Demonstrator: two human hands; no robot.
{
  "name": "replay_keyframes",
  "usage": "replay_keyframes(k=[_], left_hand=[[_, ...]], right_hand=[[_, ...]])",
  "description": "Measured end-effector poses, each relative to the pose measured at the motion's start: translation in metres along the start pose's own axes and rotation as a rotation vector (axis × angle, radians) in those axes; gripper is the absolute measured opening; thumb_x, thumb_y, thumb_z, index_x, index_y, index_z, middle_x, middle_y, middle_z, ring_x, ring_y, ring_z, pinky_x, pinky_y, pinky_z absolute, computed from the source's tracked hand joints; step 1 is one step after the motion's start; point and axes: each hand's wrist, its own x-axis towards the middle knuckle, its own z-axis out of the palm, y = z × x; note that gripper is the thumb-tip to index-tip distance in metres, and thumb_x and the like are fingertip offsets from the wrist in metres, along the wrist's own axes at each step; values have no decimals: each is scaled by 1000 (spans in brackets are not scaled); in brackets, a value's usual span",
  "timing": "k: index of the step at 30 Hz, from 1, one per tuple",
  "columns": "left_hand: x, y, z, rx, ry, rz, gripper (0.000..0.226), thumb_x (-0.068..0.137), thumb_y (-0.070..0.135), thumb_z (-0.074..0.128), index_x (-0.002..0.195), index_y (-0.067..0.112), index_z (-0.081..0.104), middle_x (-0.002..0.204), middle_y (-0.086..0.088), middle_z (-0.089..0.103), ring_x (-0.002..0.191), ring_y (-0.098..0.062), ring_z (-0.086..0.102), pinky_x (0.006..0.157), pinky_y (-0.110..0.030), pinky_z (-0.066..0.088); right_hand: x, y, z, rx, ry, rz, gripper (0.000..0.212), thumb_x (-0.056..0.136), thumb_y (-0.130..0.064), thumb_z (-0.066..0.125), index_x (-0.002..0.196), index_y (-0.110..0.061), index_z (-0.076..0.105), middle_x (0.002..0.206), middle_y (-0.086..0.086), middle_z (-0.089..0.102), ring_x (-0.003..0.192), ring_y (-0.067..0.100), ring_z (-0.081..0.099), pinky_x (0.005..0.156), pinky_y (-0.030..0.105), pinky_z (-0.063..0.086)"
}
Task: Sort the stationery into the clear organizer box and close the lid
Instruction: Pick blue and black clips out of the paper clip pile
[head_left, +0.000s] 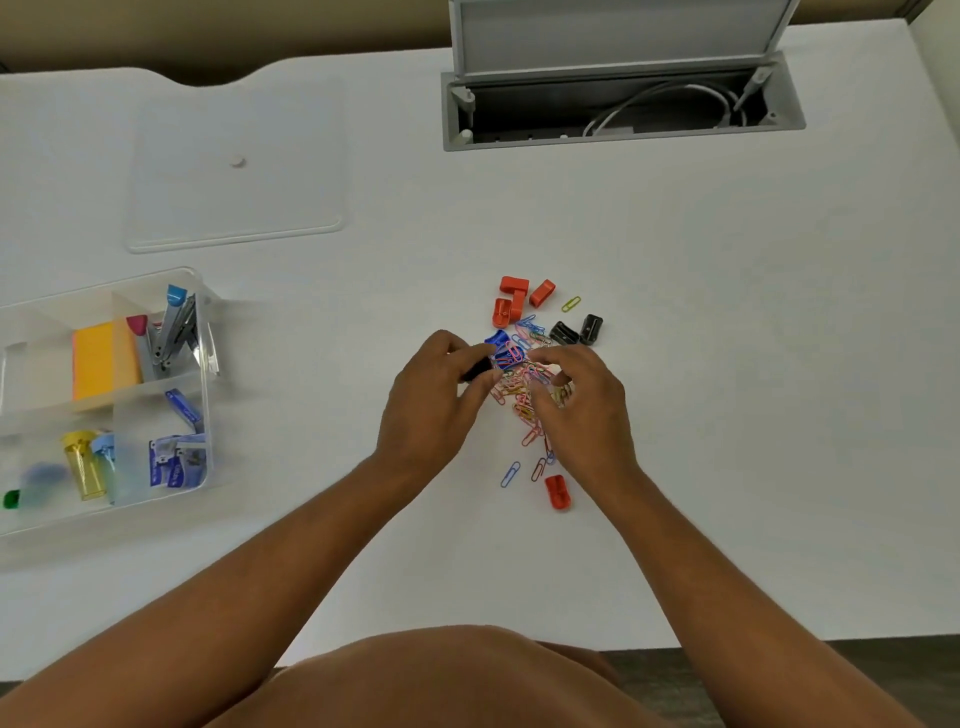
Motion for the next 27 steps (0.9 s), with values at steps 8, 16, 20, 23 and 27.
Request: replay_keyframes(k=[8,16,20,23,27], left_hand=[[-5,-6,-1,-352,46,-278,16,103,36,59,113,27,69,107,3,68,77,-12,67,63,-20,55],[-8,-10,-11,-476,31,-387,19,100,31,66,116,21,69,104,5,73,71,-6,72,60,-13,55],[-10,-8,-10,-453,26,-378,22,98,29,69,118,22,68,104,4,72,76,-10,72,59,-10,53],[-10,-8,-9,-448,22,-355,24,95,22,73,119,22,69,109,4,71,83,-13,71,61,-12,55],[-9,-9,-11,-412,14,-339,31,92,15,76,120,26,68,112,7,70,92,-15,71,80,-28,63]], right_hand=[[33,-16,23,-518,-47,-156,62,90,-55,69,139,-19,59,130,2,63,118,20,56,93,33,52],[38,-11,25,-470,-57,-83,32,81,-48,82,91,-29,59,83,-12,57,78,13,56,69,22,51],[34,-5,23,-398,-112,-136,32,84,-33,84,97,-33,55,86,-13,59,72,9,57,69,16,51],[33,-2,19,-355,-195,-201,45,86,-21,81,127,-29,63,113,-5,62,96,9,57,92,28,55],[33,-8,9,-306,-336,-161,52,84,-33,84,133,-29,64,117,-7,60,106,8,59,96,23,49]])
